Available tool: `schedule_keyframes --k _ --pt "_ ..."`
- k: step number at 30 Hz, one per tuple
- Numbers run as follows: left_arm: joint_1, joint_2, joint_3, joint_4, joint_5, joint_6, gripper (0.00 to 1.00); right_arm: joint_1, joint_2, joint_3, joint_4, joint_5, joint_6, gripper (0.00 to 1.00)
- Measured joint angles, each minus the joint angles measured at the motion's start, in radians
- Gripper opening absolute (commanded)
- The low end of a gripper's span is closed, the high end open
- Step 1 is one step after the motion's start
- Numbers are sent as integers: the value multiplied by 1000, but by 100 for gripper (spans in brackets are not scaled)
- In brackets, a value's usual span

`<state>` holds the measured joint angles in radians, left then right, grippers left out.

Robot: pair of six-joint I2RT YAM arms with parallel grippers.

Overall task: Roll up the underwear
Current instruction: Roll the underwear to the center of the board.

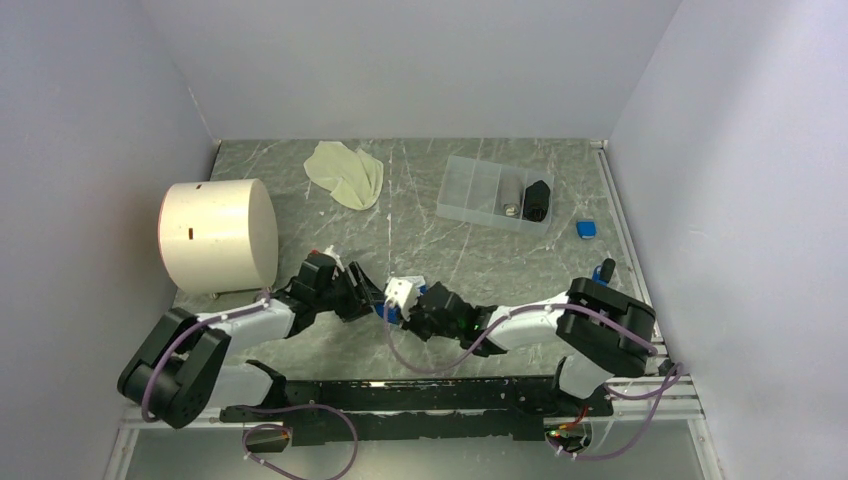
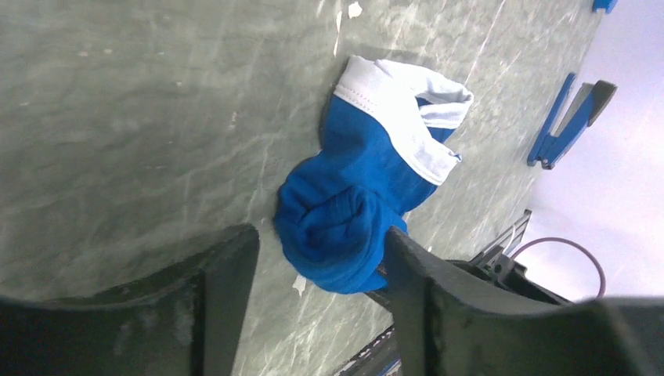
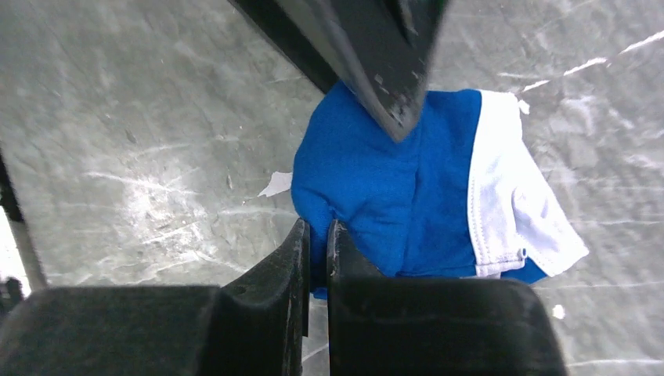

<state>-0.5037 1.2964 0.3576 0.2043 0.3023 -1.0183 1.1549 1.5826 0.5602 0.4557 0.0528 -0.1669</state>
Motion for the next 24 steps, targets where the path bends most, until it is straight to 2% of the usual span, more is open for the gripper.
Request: schedule_keyframes --k 2,7,17,22,24 --pt "17 -35 -12 -16 -1 4 78 -47 -8 -28 54 -88 89 1" --pt "29 -133 -67 -28 -4 1 81 -117 4 -84 201 -259 296 1" --pt "29 -157 -92 -26 -4 0 72 -224 119 -126 456 -492 542 3" --pt "27 -123 -82 -11 -3 -3 69 -251 148 -137 516 -550 587 4" --pt "23 -88 -72 17 0 -13 65 -253 156 -137 526 -557 594 5"
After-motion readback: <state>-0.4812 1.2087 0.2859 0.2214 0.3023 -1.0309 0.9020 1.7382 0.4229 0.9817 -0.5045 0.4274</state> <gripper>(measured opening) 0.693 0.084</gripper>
